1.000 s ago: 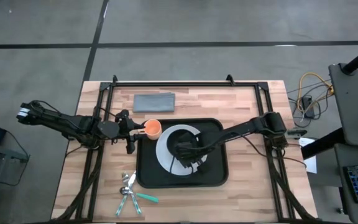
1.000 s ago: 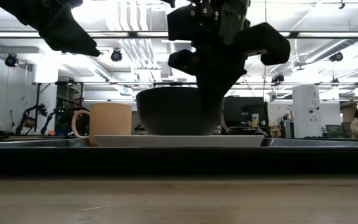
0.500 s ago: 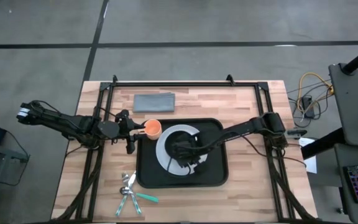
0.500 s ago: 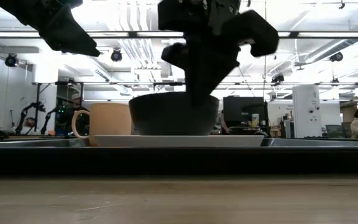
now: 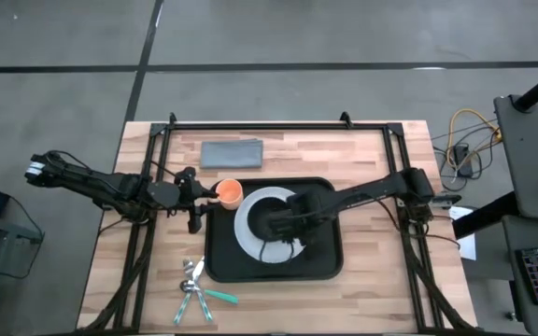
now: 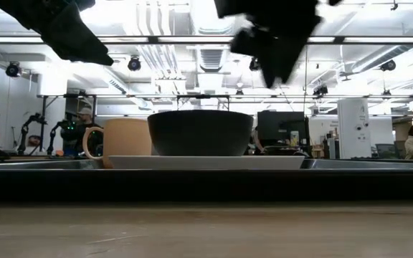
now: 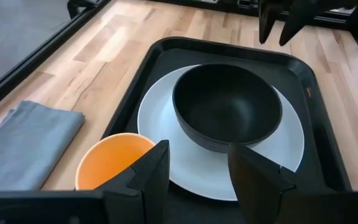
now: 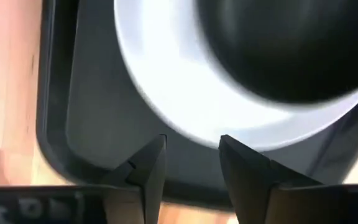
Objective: Set up tray
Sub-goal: Adjust the white plate on the black serving tray, then put the gray napkin to the right of the white plate on the black serving tray
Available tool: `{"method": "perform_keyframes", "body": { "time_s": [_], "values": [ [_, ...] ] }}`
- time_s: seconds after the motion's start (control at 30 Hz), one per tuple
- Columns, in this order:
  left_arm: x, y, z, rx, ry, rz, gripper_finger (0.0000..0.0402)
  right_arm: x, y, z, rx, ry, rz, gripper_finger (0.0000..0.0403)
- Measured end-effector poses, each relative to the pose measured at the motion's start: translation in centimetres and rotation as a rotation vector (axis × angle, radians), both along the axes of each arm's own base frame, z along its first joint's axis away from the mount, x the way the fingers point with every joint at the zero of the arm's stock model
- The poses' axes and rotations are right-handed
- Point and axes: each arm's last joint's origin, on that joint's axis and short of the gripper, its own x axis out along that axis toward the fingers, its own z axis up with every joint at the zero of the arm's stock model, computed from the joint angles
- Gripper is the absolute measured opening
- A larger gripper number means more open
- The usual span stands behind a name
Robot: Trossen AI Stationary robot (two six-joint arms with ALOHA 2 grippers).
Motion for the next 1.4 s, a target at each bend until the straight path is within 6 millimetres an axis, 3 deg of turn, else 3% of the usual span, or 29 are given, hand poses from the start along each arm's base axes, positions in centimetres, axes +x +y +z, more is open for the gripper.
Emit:
{"method": "perform_keyframes", "body": {
  "time_s": [0.33, 0.57, 0.7, 0.97, 1.23, 1.4],
  "values": [
    [0.0, 0.0, -0.3, 0.008, 0.011, -0.005, 0.0145, -4.7, 0.2, -5.8, 0.094, -0.119, -0.089, 0.0133],
    [0.0, 0.0, -0.3, 0.007, 0.008, -0.005, 0.0145, -6.7, -0.8, -8.2, 0.088, -0.09, -0.144, 0.0121],
    [0.0, 0.0, -0.3, 0.007, 0.009, -0.005, 0.0145, -6.7, -1.4, -9.3, 0.098, -0.126, -0.16, 0.0121],
    [0.0, 0.0, -0.3, 0.001, 0.008, -0.002, 0.0145, -5.5, -2.1, -9.7, 0.114, -0.21, -0.147, 0.0116],
    [0.0, 0.0, -0.3, -0.006, 0.008, -0.005, 0.0145, -5.1, -2.2, -10.0, 0.1, -0.174, -0.137, 0.0118],
    [0.0, 0.1, -0.3, 0.006, 0.005, 0.015, 0.0145, -6.6, -2.7, -7.5, 0.061, -0.169, -0.196, 0.0118]
  ]
}}
